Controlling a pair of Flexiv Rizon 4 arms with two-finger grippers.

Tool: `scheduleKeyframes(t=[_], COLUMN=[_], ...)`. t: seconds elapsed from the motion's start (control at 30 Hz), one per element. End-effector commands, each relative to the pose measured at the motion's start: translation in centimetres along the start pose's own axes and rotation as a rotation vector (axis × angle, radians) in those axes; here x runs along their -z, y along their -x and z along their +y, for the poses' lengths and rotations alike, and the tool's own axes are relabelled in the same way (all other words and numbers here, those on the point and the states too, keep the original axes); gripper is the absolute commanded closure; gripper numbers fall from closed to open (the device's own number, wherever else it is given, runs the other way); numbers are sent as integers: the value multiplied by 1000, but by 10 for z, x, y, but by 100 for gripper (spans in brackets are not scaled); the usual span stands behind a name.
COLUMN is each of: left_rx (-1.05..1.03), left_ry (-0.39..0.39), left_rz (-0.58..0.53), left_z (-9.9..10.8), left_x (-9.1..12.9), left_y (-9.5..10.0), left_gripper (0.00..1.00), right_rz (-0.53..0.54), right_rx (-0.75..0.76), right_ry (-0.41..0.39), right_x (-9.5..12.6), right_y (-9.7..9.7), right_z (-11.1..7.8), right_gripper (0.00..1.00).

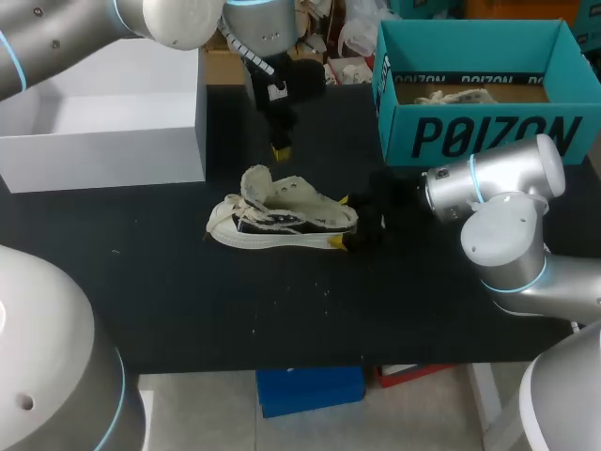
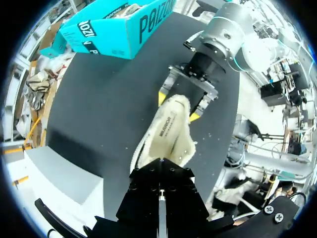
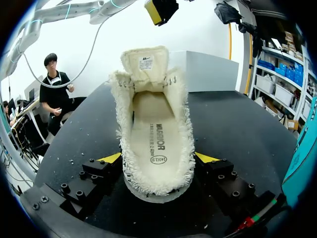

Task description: Take the shoe out of the shoebox, open the shoe tongue, remove and reinsert the insole, then place the shoe into the shoebox

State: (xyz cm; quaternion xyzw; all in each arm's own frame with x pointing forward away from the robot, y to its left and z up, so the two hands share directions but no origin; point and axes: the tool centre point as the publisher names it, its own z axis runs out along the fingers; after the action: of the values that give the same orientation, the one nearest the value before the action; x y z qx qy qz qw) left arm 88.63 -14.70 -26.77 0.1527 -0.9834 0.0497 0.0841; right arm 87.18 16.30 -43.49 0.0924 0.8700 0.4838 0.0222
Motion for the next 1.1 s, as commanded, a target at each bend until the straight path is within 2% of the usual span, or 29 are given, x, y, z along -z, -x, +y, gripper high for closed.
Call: scheduleKeyframes(t=[0.03,0.4,0.7,1.1], left_rx=[-170,-170,-355,-374], left_ry=[-25,-25,-94,-71], left_rz=[59,59,26,60], left_z=[3,3,-4,-1], left_x=[-5,-5,-27,-45], left_y=[-1,-1,-5,-5], left_gripper=[100,100,100,100], right_rz=[-1,-1,-1,-1], right_rx=[-1,-1,-1,-1], right_ry=[-3,-3,-3,-3], right_x=[-2,-2,-2,-2], right_y=[0,0,0,0], right_z=[-1,-1,-1,-1], right_gripper=[100,100,100,100])
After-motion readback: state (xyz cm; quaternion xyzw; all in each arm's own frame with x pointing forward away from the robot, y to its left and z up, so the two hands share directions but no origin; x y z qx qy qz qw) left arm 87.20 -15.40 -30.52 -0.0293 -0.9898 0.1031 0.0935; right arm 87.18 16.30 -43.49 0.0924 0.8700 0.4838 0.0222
